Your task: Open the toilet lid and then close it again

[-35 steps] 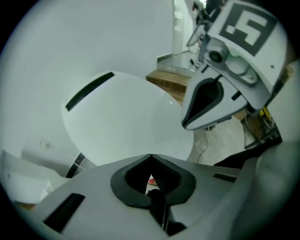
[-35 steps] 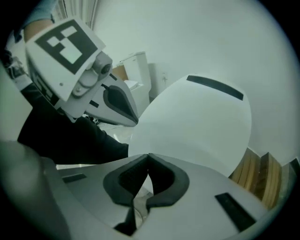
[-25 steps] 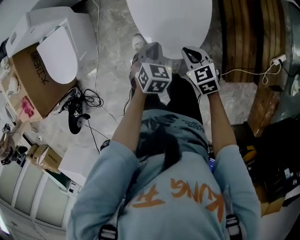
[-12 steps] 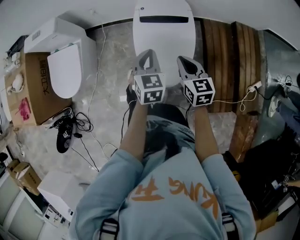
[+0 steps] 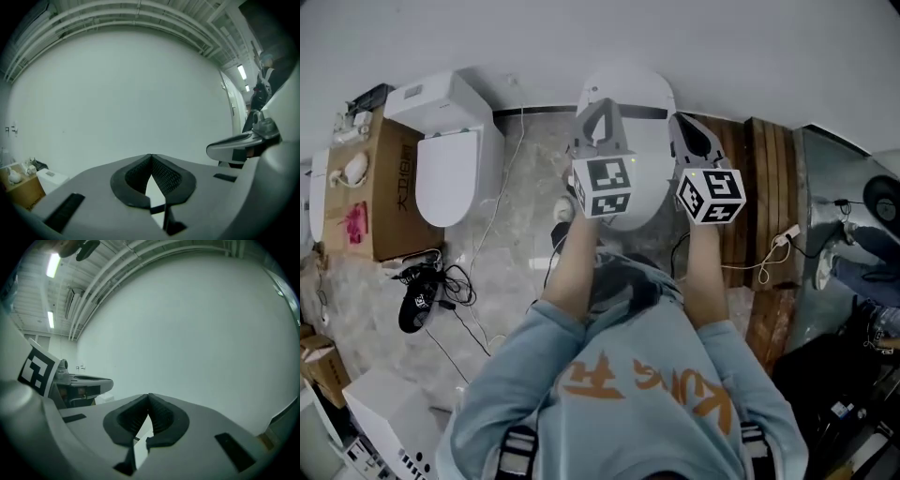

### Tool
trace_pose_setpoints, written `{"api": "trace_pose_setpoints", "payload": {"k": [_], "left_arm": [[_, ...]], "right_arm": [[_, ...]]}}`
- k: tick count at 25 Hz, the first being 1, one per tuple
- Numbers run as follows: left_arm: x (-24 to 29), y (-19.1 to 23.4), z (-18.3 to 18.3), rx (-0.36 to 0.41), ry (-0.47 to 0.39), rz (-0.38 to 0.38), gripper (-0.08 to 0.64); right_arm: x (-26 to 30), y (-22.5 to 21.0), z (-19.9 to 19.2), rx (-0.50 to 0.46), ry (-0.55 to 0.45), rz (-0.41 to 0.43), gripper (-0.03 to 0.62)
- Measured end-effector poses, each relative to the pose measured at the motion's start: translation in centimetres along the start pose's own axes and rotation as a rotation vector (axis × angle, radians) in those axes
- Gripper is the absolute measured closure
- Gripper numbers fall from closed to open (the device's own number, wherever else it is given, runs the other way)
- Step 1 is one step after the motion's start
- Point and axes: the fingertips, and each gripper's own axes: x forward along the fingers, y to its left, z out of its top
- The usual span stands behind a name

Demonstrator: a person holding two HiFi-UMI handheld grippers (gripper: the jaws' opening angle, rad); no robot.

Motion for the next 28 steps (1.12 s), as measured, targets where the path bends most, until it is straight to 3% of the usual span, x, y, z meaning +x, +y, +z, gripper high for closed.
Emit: {"api": "trace_pose_setpoints", "payload": {"k": [4, 10, 28], "left_arm": [[-0.7, 0.3, 4.9, 0.029, -0.123, 0.011, 0.534], [-2.3, 0.2, 8.7, 0.073, -0.22, 0.007, 0.534], [-2.6, -0.2, 11.7, 0.087, -0.28, -0.028, 0.534]], "right_arm": [[0.0, 0.1, 4.4, -0.049, -0.078, 0.006, 0.58], [-0.3, 0.9, 8.2, -0.089, -0.156, 0.013, 0.58], [-1.4, -0.1, 11.6, -0.119, -0.212, -0.036, 0.58]]}}
